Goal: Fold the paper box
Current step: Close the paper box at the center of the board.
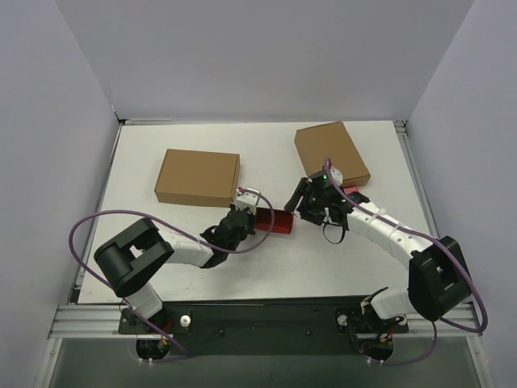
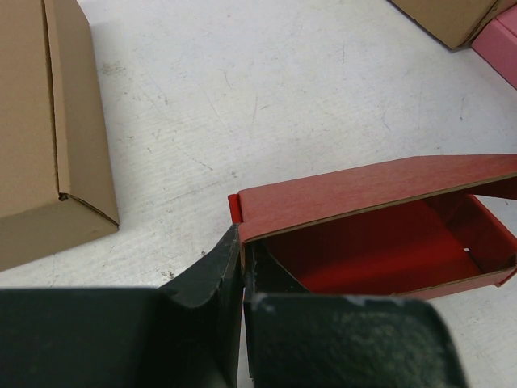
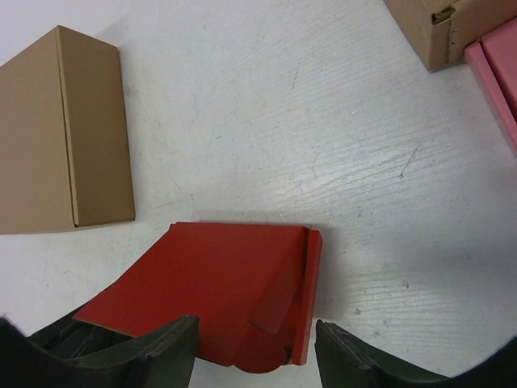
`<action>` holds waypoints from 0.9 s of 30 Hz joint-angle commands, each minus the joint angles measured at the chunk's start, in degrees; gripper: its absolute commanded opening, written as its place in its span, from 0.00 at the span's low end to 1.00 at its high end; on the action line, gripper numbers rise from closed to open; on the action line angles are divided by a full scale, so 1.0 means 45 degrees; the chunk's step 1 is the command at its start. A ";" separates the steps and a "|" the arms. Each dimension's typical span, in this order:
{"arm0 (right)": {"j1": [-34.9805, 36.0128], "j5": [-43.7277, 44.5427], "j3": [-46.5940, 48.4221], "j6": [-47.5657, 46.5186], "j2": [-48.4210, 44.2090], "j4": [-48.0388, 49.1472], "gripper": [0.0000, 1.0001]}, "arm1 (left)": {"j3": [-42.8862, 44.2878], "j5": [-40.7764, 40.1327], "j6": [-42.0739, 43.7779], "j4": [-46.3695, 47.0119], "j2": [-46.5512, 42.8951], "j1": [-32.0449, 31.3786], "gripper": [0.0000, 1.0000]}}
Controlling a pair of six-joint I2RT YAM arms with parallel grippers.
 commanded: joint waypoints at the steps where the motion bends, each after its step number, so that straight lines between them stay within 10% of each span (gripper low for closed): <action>1: -0.0181 -0.0384 -0.0119 -0.0059 0.0232 0.0440 0.59 | -0.0051 0.0221 0.0018 -0.1727 0.0158 -0.0136 0.00; 16: -0.0747 -0.1809 -0.0626 -0.0040 0.1481 0.0224 0.55 | -0.0187 0.0650 -0.0567 -0.2722 -0.0212 -0.0195 0.00; 27: -0.0767 -0.0833 -0.1623 0.0253 0.1619 0.0575 0.52 | -0.0890 0.1624 -0.1057 -0.3153 -0.1871 -0.0351 0.49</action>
